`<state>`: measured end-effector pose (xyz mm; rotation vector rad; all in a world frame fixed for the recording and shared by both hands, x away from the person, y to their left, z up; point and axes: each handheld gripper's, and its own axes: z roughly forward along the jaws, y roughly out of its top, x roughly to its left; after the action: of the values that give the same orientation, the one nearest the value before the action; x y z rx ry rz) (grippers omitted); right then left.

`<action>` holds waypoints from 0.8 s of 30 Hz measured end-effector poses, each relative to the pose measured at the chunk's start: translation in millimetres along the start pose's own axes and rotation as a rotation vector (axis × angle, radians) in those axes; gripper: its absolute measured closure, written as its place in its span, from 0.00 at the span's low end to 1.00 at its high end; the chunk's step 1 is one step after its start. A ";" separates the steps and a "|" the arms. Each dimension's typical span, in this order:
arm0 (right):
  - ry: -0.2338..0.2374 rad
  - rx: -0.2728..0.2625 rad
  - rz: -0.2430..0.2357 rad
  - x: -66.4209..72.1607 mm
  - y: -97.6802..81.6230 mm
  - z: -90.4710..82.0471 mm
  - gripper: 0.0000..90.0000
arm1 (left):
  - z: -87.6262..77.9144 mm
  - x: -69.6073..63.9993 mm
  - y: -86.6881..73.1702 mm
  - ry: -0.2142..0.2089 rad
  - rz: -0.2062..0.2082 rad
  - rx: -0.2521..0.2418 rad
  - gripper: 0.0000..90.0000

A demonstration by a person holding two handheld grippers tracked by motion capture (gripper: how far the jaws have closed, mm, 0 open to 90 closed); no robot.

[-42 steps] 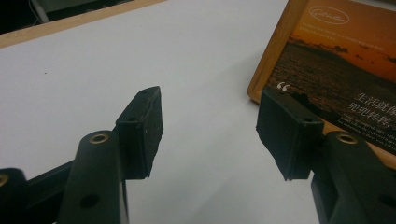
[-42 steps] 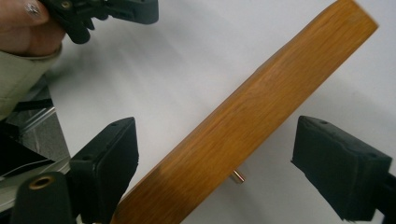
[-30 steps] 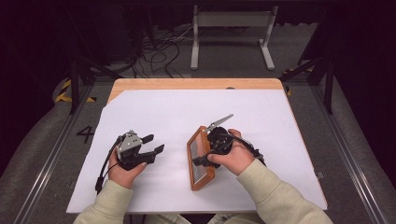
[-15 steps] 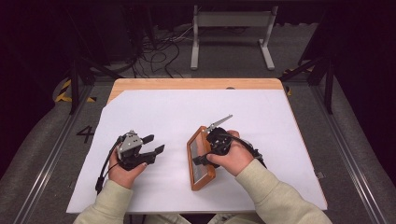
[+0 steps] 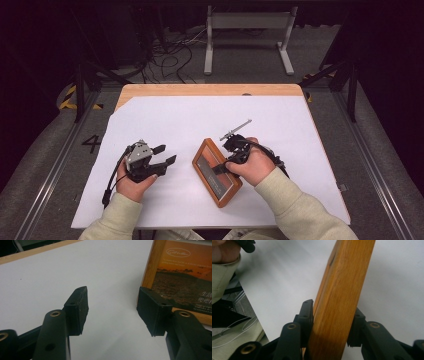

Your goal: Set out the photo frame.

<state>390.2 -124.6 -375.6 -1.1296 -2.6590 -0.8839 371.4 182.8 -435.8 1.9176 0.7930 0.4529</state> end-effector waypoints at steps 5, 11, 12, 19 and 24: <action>0.005 0.020 -0.003 -0.8 0.7 -2.0 0.76 | -0.3 0.3 0.0 0.002 0.000 -0.001 0.48; -0.003 0.042 -0.062 -1.3 5.7 -9.5 0.79 | -0.4 0.4 -0.1 0.000 -0.005 -0.001 0.48; -0.003 0.044 -0.063 -1.6 7.1 -12.1 0.79 | -0.4 0.5 -0.1 0.000 -0.005 -0.001 0.48; 0.005 0.042 -0.176 -5.4 21.1 -33.7 0.79 | -1.1 0.6 -0.7 0.001 -0.004 0.007 0.48; 0.002 0.064 -0.280 -8.2 33.3 -44.7 0.79 | -2.1 1.1 -1.8 0.002 -0.010 0.009 0.48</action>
<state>414.1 -136.3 -325.9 -0.7533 -2.8674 -0.8308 370.3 185.5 -436.5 1.9211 0.8065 0.4463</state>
